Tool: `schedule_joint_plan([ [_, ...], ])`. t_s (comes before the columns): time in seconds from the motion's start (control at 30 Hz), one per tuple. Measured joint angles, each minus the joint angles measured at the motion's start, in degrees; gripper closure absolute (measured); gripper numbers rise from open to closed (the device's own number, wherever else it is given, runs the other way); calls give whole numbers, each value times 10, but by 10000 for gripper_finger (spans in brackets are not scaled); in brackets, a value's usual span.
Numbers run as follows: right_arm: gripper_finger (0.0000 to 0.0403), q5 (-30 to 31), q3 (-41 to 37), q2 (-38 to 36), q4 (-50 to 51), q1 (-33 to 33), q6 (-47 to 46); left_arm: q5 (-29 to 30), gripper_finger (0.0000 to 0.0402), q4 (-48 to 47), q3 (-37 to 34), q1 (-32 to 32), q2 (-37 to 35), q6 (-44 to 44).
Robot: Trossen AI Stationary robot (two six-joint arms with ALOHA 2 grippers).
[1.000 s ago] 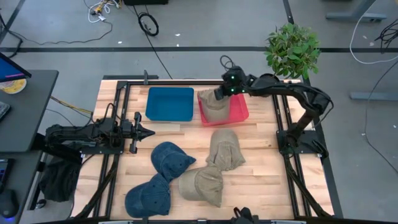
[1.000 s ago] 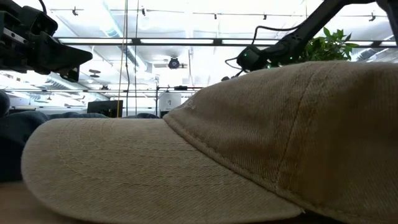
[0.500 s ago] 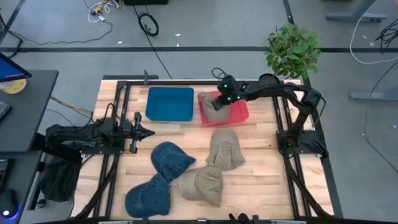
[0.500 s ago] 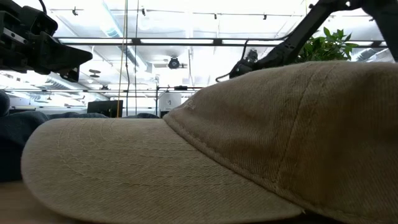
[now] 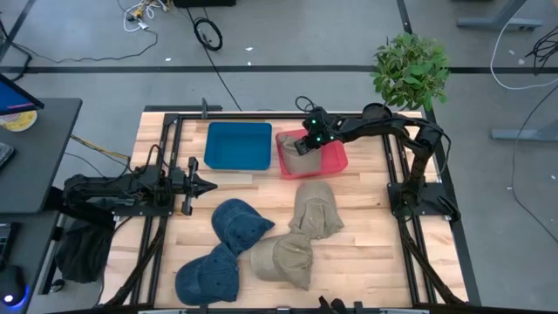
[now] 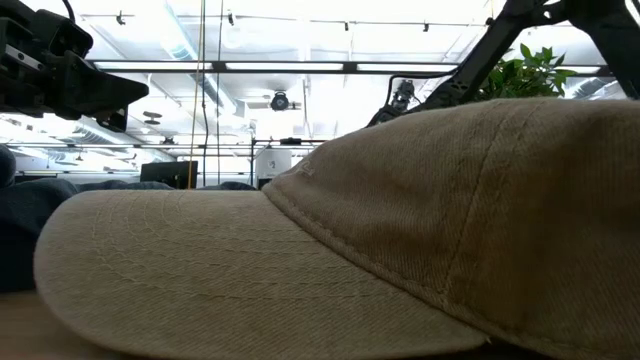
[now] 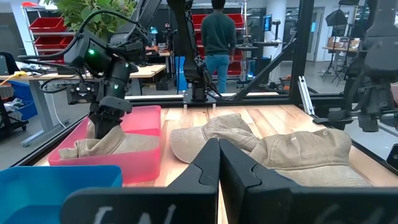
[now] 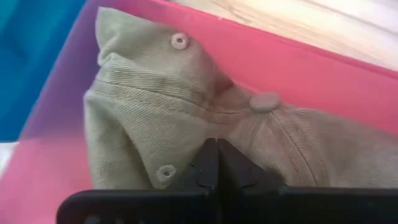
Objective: Pick & Place hat
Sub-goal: Put the bottom right brown cap into the pink bin, then put the top brown cap into the pink bin
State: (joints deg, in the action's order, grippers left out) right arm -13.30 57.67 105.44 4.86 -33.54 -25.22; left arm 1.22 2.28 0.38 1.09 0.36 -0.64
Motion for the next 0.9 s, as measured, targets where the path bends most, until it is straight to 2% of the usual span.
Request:
schedule_joint_plan([
  [0.13, 399, -32, 0, -15, 0, -3, -9, 0, 399, 0, 0, 0, 0, 0],
  [0.27, 375, -26, 0, -32, -2, -2, -8, 0, 399, 0, 0, 0, 0, 0],
  [0.43, 321, 1, 0, -65, -10, -3, 3, 0, 399, 0, 0, 0, 0, 0],
  [0.6, 253, -5, 0, -103, -3, -5, 3, 0, 399, 0, 0, 0, 0, 0],
  [0.7, 219, -38, 0, -124, 12, -2, 7, 0, 399, 0, 0, 0, 0, 0],
  [0.9, 176, -165, 0, -176, 103, -2, 21, 0, 399, 0, 0, 0, 0, 0],
])
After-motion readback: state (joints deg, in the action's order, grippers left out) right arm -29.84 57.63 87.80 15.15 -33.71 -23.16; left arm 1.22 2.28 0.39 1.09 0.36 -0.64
